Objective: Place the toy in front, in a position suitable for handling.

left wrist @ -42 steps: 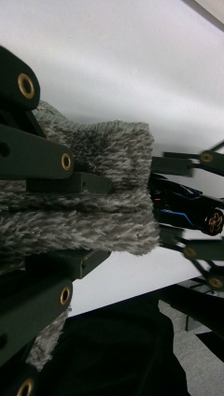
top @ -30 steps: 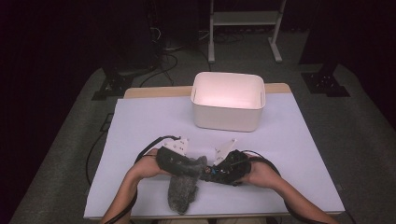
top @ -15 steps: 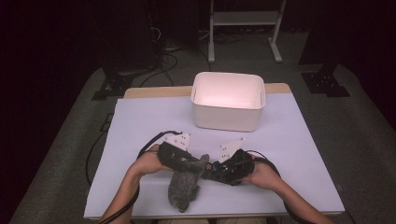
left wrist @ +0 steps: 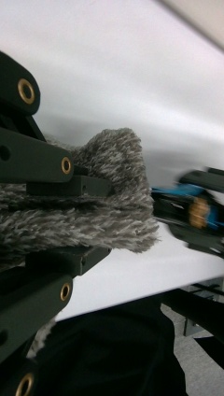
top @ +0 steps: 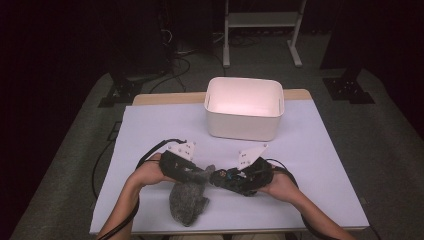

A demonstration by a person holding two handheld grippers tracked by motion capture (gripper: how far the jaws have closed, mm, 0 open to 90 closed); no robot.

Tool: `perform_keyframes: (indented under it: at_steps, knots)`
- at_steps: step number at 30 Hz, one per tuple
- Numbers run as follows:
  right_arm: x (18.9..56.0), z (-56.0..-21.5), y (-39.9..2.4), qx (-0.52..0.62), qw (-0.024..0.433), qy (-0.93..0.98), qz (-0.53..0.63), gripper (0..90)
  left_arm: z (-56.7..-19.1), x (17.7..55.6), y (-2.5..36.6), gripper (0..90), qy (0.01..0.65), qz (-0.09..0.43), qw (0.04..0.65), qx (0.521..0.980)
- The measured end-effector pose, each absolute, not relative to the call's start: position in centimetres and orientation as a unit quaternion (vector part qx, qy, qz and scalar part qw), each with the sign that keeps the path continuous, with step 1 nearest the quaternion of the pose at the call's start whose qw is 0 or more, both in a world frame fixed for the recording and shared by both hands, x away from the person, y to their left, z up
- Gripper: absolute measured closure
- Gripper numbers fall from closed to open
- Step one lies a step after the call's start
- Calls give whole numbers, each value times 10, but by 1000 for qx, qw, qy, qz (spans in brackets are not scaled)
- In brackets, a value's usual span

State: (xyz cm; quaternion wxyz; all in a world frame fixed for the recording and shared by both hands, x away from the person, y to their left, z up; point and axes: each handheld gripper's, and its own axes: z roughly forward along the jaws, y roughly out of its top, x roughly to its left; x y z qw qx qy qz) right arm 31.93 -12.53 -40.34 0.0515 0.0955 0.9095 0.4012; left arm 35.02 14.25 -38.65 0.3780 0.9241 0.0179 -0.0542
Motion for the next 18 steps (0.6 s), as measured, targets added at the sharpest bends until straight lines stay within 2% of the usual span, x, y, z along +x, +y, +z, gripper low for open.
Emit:
perform_keyframes:
  at_steps: [6,12,18]
  knots:
    - [319,-405,-124,95,49,905,411,574,-397,352,135,726,17,-63,376,924]
    - [322,-400,-118,95,50,892,439,573,-379,349,152,741,31,-52,402,914]
    - [320,-399,-111,88,51,890,445,574,-360,342,148,739,6,-41,410,911]
